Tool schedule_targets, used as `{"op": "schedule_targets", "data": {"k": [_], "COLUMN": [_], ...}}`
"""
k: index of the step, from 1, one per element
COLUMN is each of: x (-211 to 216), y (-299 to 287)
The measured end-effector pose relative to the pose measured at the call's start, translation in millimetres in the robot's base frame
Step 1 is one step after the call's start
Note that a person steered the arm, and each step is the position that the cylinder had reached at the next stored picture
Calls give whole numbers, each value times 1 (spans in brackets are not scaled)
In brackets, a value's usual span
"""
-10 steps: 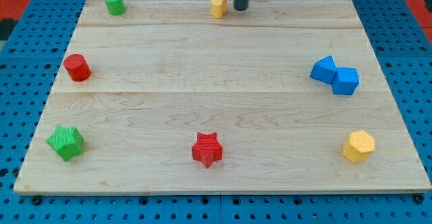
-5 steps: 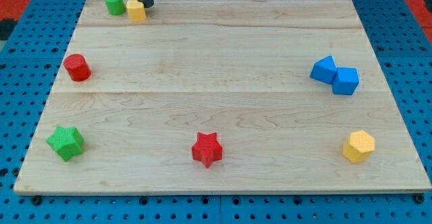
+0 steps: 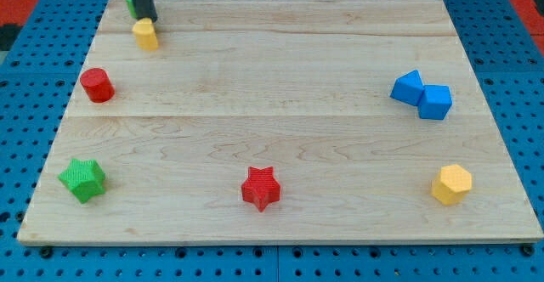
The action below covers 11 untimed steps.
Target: Move the yellow heart closer to the blue cube
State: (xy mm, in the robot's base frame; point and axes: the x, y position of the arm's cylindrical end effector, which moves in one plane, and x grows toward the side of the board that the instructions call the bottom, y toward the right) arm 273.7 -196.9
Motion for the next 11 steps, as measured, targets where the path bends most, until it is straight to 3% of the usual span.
{"op": "schedule_targets", "data": {"k": [1, 2, 3, 4, 5, 6, 7, 8, 9, 10, 11], "x": [39, 26, -21, 14, 53, 53, 76, 48, 78, 81, 42], "y": [53, 32, 21, -40, 4, 103, 159, 181, 205, 238, 243]}}
